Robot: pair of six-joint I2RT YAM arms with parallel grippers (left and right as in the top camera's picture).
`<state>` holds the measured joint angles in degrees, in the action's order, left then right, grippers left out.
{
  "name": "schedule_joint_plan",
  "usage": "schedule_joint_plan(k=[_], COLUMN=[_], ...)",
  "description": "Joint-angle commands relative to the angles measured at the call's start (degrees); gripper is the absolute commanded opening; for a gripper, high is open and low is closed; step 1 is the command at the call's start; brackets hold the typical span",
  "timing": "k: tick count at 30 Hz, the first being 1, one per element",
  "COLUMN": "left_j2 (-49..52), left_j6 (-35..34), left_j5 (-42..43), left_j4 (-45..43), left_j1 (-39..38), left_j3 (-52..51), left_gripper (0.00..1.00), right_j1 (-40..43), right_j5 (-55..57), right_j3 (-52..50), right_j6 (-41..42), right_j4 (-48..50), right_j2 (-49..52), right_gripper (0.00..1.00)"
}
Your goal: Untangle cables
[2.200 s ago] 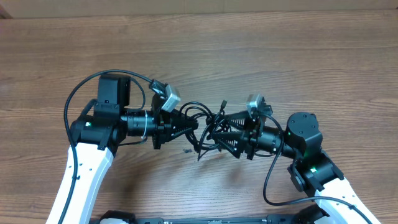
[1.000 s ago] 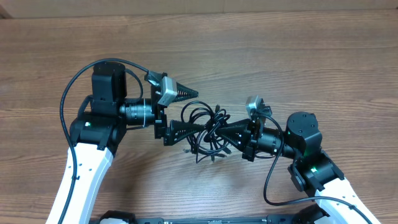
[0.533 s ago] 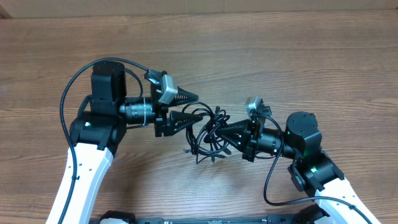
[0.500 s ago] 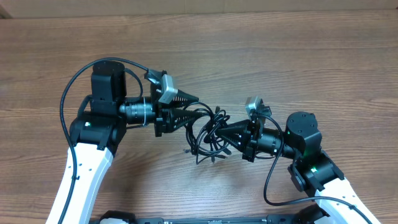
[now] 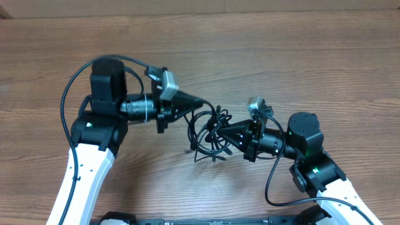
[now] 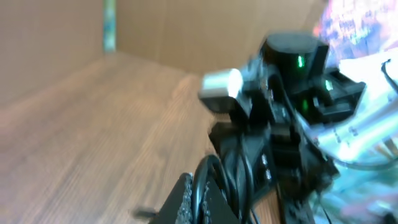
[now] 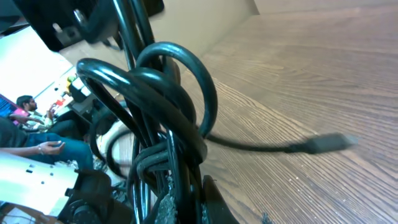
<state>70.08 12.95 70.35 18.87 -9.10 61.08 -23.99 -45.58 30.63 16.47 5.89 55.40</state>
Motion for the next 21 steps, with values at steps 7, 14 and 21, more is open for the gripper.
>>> schedule_joint_plan(k=[7,14,21], left_j2=[-1.75,-2.6,-2.71], left_j6=[-35.52,-35.98,-43.06], left_j5=[3.26,4.74,4.42], left_j4=[-25.09,-25.14,-28.5], left_j1=[3.58,3.58,4.15], left_j3=[1.03,1.03,1.03], left_gripper=[0.04,0.04,0.04], right_j1=[0.13,0.13,0.13], right_j5=[3.58,4.48,5.31], right_j3=[0.59,0.59,0.59], right_j6=[-0.02,-0.02,-0.04], right_j4=[-2.14,-2.64,-3.26], right_j2=[-0.52,-0.52,-0.48], right_gripper=[0.04,0.04,0.04])
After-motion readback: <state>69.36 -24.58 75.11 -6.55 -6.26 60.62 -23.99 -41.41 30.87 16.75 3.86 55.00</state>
